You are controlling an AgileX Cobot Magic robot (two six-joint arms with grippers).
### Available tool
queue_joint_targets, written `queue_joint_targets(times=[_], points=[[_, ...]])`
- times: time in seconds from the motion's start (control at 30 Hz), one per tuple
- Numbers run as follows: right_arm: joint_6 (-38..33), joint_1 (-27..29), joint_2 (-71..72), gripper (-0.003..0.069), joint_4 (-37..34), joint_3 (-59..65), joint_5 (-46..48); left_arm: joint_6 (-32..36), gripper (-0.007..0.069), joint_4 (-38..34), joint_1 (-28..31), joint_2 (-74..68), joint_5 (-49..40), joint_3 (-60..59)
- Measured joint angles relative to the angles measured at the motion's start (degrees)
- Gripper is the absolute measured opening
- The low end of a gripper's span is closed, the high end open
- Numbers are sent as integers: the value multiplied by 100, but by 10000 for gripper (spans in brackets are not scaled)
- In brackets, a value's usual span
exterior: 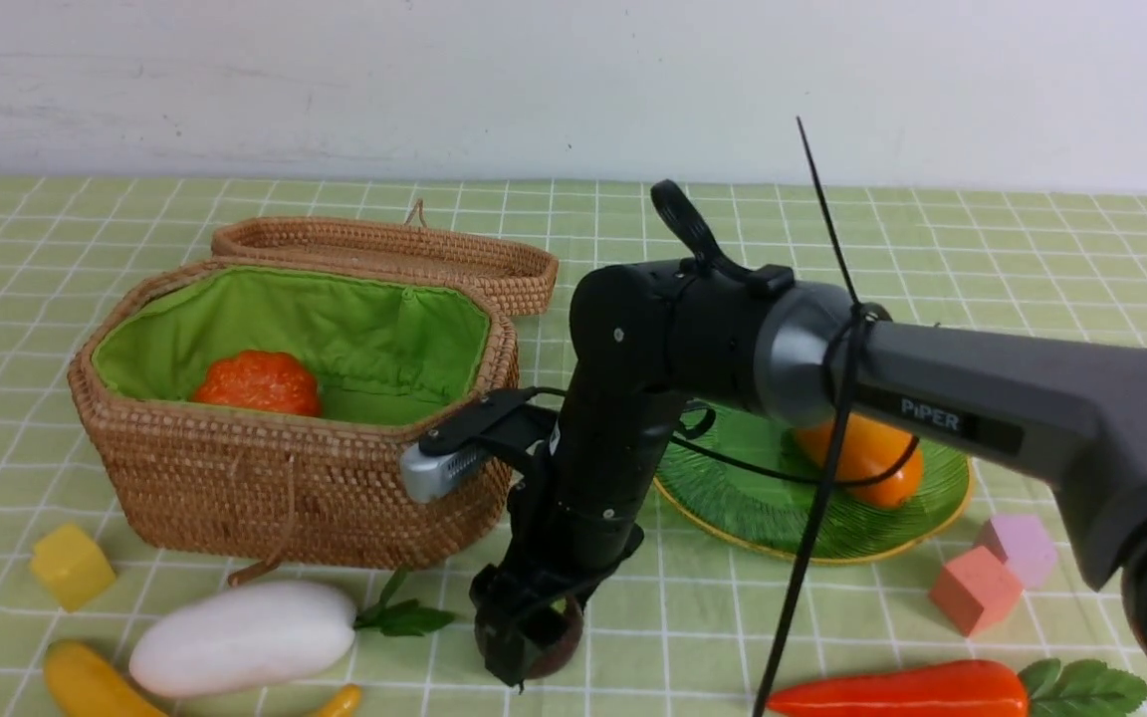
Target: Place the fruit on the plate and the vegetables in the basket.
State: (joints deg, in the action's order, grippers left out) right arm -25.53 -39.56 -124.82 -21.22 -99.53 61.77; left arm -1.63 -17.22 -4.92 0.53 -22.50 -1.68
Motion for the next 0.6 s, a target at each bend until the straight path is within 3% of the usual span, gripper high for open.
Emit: queue_joint_targets(times=[0.27, 0.4, 0.6], points=[[10, 303, 737, 586, 176, 0, 538, 0, 239, 0, 0, 0, 0, 0], [481, 1002, 1128, 586, 631, 0, 381, 0, 239, 0, 0, 0, 0, 0], [1135, 1927, 1004, 586, 703, 0, -249, 0, 239, 0, 0, 0, 0, 0]])
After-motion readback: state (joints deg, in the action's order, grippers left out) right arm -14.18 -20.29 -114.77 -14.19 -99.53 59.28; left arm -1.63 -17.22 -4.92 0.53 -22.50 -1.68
